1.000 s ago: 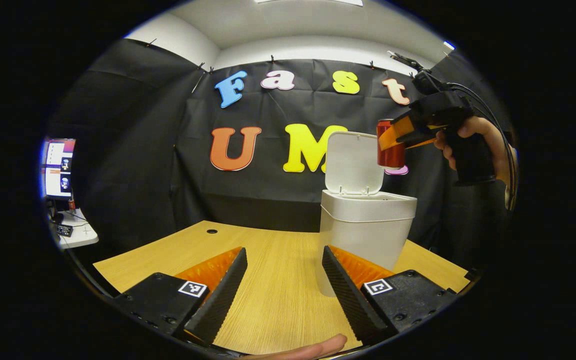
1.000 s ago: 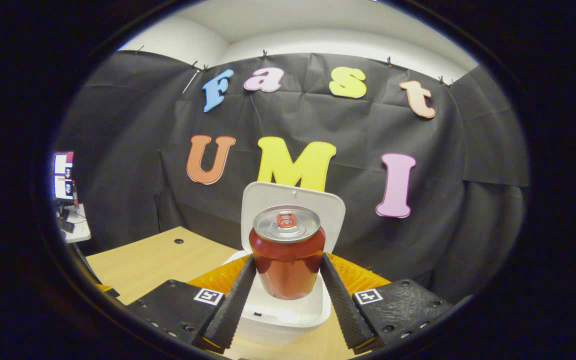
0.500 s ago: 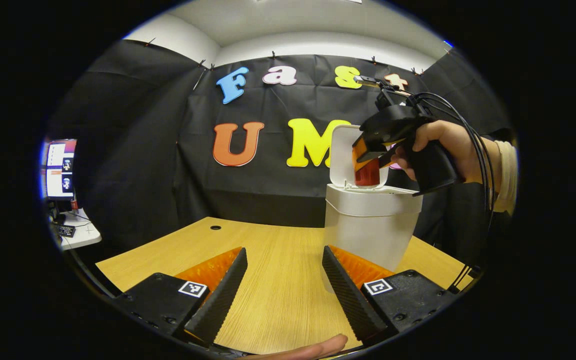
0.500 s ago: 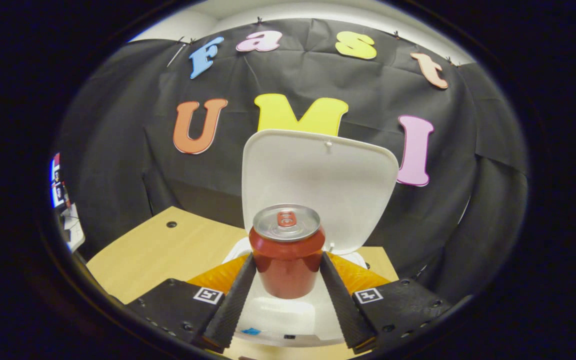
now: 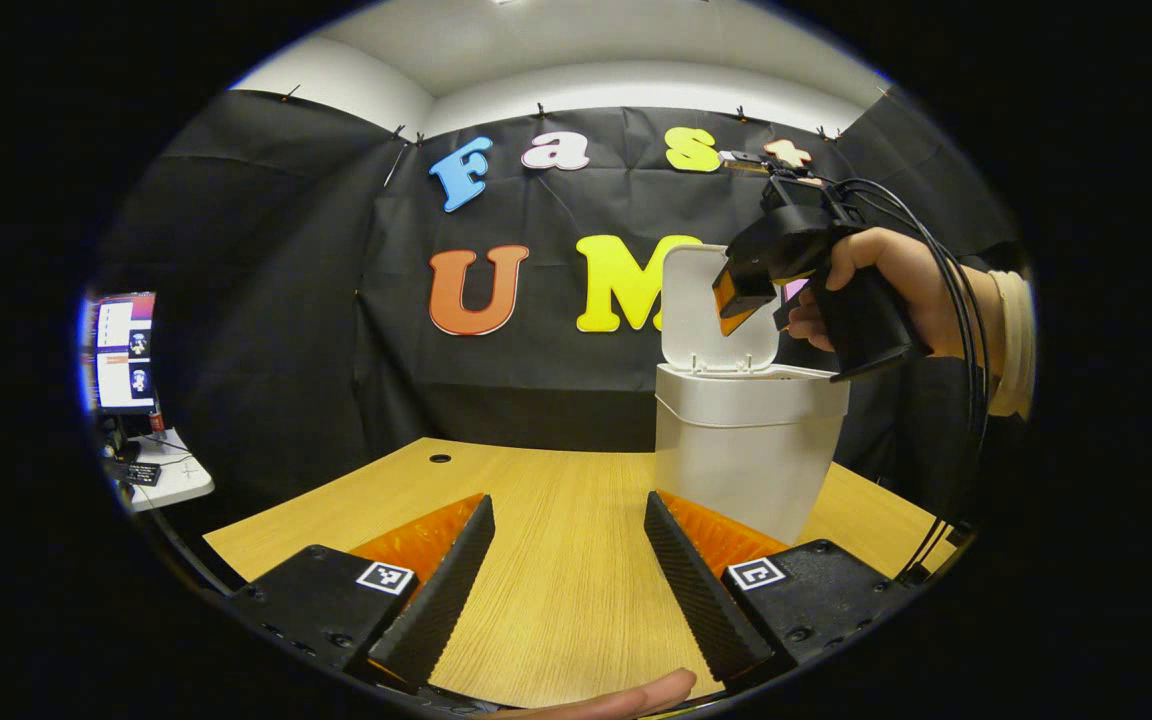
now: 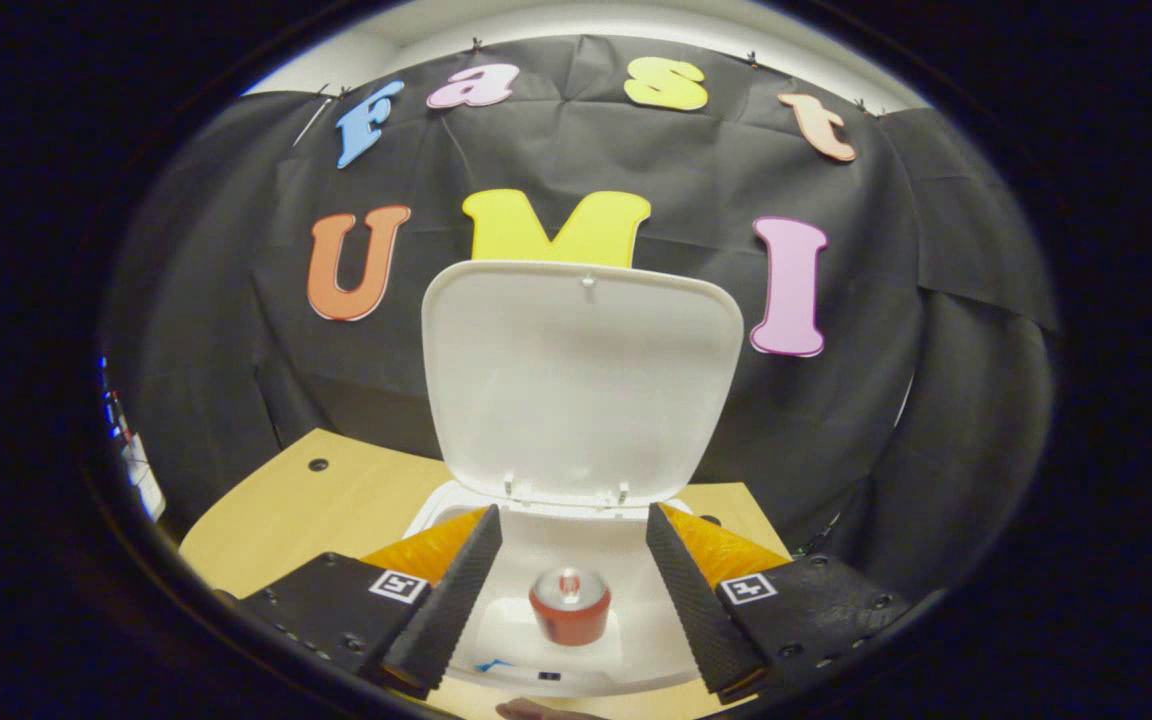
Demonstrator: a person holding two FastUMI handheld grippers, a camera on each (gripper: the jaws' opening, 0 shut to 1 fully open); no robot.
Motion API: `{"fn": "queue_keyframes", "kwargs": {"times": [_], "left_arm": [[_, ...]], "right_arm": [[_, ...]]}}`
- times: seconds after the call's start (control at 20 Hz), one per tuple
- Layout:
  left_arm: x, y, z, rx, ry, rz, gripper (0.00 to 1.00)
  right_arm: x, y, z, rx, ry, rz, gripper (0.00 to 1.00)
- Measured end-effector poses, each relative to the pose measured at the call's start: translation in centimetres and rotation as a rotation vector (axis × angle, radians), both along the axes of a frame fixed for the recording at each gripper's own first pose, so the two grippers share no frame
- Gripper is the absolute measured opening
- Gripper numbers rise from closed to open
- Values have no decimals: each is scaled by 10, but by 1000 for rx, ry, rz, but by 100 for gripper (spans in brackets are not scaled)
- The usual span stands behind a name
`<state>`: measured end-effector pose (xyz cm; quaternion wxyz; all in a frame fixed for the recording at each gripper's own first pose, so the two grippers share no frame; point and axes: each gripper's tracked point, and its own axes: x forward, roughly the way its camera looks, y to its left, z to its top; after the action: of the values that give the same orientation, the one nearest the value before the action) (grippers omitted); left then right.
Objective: Press the lid of the desktop garbage bin to open it, pick up the crumpled paper on the desktop and throw it into the bin, then pick up the pop can on the desktop and drop it into the bin, and finally close the garbage bin lid.
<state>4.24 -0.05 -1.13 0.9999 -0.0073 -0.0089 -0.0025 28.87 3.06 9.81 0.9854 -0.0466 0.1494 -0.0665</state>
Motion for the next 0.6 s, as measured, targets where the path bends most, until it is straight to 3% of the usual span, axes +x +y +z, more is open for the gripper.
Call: {"fn": "queue_keyframes", "kwargs": {"times": [0.15, 0.6], "left_arm": [[-2, -5, 0, -2, -1, -15, 98], [-6, -7, 3, -3, -5, -32, 98]], "right_arm": [[-6, 4, 8, -18, -14, 19, 98], [-20, -8, 50, -17, -93, -3, 95]]}}
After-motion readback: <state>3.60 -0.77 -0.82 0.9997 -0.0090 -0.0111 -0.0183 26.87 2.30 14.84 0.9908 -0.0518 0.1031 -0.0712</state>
